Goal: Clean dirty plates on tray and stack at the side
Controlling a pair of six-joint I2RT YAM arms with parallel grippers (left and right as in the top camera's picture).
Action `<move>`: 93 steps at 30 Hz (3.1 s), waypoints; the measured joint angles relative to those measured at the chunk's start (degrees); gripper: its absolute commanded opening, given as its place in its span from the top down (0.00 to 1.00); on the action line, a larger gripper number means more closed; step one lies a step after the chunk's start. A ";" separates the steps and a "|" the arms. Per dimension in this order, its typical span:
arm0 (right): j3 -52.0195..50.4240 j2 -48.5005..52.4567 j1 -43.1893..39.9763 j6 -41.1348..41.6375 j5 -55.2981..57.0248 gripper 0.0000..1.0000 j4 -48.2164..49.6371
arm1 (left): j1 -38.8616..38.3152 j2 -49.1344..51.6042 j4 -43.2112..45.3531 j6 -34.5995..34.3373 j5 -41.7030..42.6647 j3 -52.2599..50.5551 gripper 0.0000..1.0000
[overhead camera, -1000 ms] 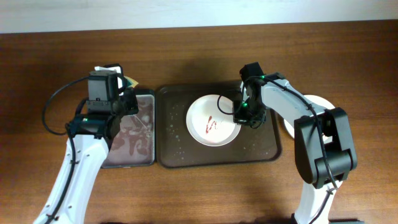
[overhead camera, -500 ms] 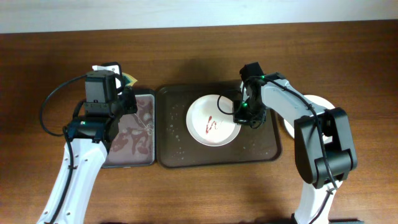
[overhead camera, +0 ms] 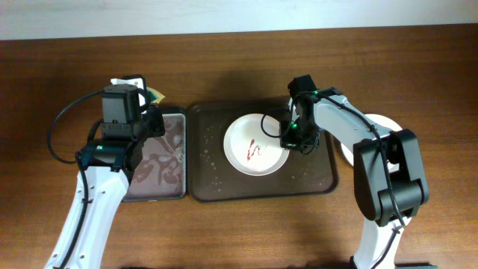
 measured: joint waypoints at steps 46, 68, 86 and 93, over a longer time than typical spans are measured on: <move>-0.42 0.04 -1.14 -6.29 -5.66 0.74 -0.98 | -12.39 16.11 -3.48 -9.57 20.90 2.36 1.00; -0.72 0.26 -2.69 -9.38 -14.05 0.96 -2.89 | -24.72 25.83 6.58 -25.14 18.47 2.36 1.00; -0.72 0.33 -2.71 -9.35 -13.97 0.96 -2.80 | -32.96 30.56 8.17 -12.94 5.14 3.21 1.00; -0.72 0.33 -2.71 -9.22 -13.97 0.96 -2.80 | -34.14 30.58 8.07 -8.46 4.17 3.23 1.00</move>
